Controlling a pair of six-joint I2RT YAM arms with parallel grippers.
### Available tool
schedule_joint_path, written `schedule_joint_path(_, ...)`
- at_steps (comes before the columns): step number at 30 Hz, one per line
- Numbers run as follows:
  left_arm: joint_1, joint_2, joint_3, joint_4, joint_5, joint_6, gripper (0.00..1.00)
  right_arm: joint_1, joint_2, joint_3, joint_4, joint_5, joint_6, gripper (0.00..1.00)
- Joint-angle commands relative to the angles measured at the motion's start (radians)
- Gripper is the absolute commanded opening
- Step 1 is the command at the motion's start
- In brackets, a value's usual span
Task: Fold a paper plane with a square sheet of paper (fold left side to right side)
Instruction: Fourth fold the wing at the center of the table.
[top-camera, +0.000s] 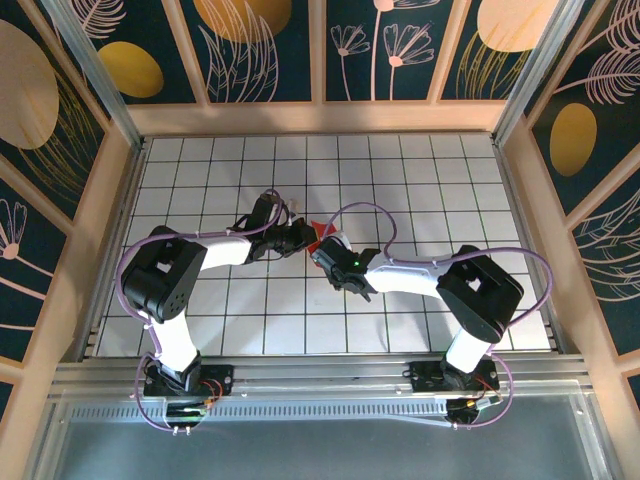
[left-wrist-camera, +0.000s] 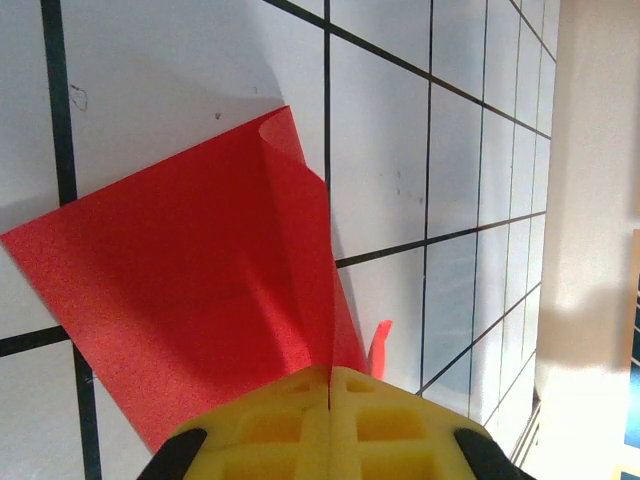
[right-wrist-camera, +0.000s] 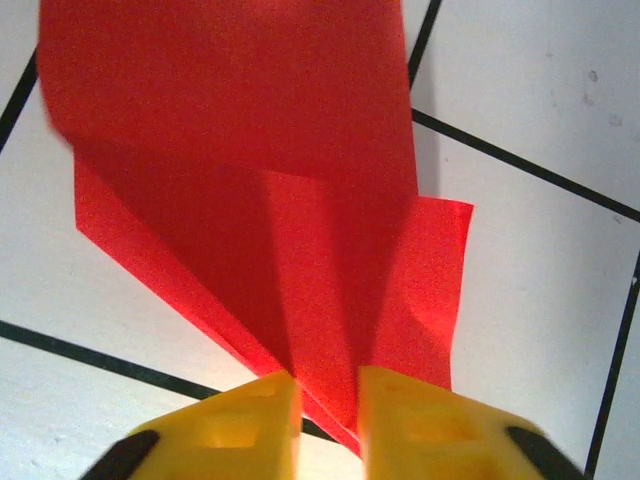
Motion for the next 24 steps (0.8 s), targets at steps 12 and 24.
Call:
schedule_joint_path(12, 0.022, -0.079, 0.016, -0.059, -0.032, 0.023, 0.05, -0.022, -0.006, 0.015, -0.023, -0.04, 0.003, 0.0)
schedule_joint_path(24, 0.052, -0.113, -0.023, -0.05, 0.011, 0.049, 0.32, -0.041, -0.007, 0.035, -0.032, -0.118, -0.009, 0.0)
